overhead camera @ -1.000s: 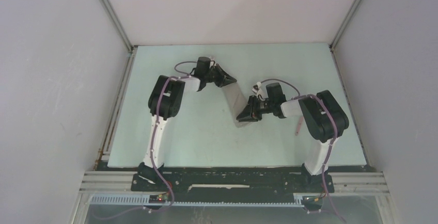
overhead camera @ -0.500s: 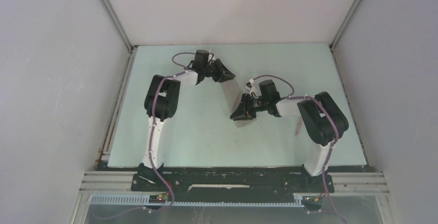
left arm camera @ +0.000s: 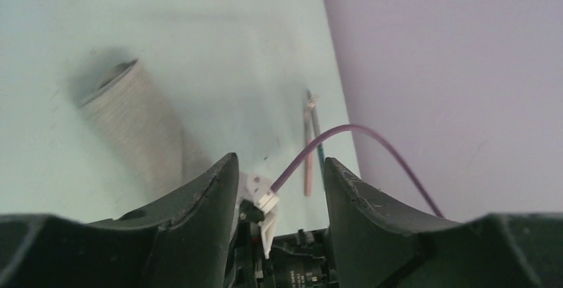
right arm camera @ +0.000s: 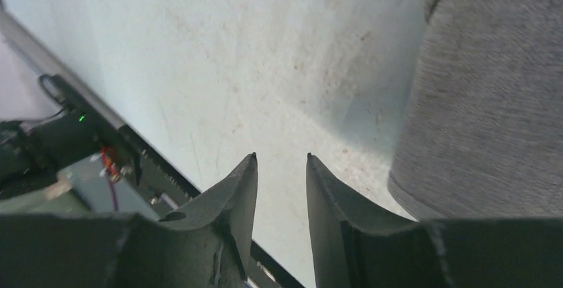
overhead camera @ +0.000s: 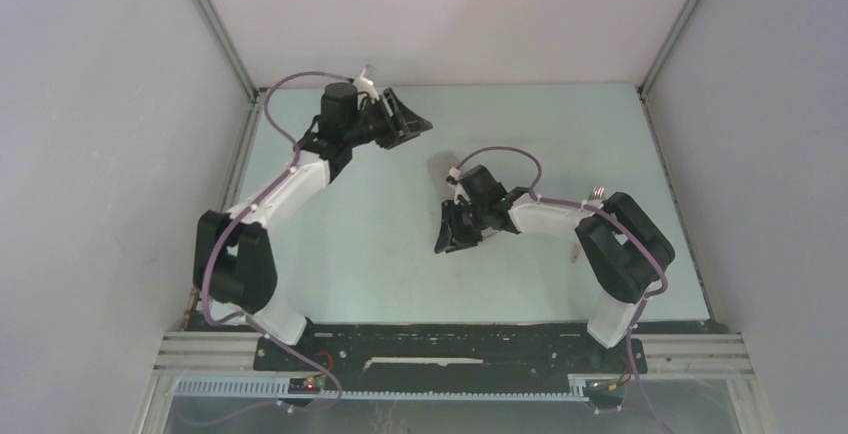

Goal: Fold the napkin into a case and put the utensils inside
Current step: Smooth out the smaller rectangle-folded napkin at the center of the board, then move the smaller rectangle folded napkin to the center of the board.

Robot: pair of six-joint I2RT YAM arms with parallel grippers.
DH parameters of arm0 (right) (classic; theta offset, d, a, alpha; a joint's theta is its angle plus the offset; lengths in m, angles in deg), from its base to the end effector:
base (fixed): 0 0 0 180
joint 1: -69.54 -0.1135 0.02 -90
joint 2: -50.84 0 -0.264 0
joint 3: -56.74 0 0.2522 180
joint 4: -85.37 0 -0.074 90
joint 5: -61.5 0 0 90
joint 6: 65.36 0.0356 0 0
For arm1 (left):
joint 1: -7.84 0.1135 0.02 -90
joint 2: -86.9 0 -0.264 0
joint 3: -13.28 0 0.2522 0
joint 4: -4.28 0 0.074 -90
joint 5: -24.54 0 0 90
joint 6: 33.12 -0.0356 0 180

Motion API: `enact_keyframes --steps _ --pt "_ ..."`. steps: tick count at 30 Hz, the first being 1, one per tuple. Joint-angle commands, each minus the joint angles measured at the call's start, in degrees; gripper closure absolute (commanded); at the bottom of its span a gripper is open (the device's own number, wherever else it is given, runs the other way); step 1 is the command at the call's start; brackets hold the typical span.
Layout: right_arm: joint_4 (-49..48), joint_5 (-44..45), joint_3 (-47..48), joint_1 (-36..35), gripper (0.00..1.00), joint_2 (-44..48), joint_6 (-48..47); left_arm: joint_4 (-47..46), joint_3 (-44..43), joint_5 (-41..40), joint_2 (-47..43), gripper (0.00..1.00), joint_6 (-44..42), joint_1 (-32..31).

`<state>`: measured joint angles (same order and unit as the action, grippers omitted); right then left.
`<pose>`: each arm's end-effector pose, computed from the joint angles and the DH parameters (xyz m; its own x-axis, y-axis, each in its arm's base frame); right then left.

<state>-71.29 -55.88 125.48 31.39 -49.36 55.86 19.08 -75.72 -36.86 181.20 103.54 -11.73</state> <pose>0.2594 0.2246 0.1554 -0.9419 -0.1546 -0.2982 -0.3143 0.7188 0.6202 0.3615 -0.1466 0.3173 -0.7442 -0.4131 -0.5249 0.2570 0.5481 -0.7959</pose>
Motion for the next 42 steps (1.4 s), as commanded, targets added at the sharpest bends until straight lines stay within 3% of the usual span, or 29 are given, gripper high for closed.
enact_keyframes --steps 1,3,5,12,19,23,28,39,42 --pt "8.1 18.0 5.7 -4.6 0.62 -1.8 2.4 3.0 8.4 -3.8 -7.1 0.43 -3.2 2.1" --pt "8.9 22.9 6.1 -5.6 0.72 -2.4 4.4 3.1 11.1 -4.0 -10.9 0.42 -3.3 2.3" --pt "10.8 26.8 6.1 -5.4 0.75 -2.7 5.2 3.1 13.1 -4.0 -13.4 0.41 -3.3 2.2" --pt "15.1 34.7 0.8 3.6 0.74 1.7 3.1 3.4 14.3 -5.0 -14.8 0.4 -3.8 2.2" --pt "13.2 28.9 0.2 19.8 0.66 6.7 -4.5 -0.8 14.3 -4.7 -11.4 0.39 -0.6 2.0" --pt "16.7 23.3 7.3 19.0 0.5 9.4 -10.1 -1.6 15.5 -4.6 -12.5 0.39 0.0 1.7" --pt "16.7 20.7 16.9 15.2 0.47 8.2 -10.5 -2.6 18.7 -4.4 -16.5 0.39 0.0 1.1" --pt "28.1 22.5 57.8 11.9 0.46 -23.2 -8.2 3.4 24.2 -5.9 -28.1 0.38 -1.9 0.1" --pt "29.9 22.2 64.1 10.7 0.46 -28.4 -8.2 4.9 25.1 -6.7 -30.4 0.37 -2.7 0.1"
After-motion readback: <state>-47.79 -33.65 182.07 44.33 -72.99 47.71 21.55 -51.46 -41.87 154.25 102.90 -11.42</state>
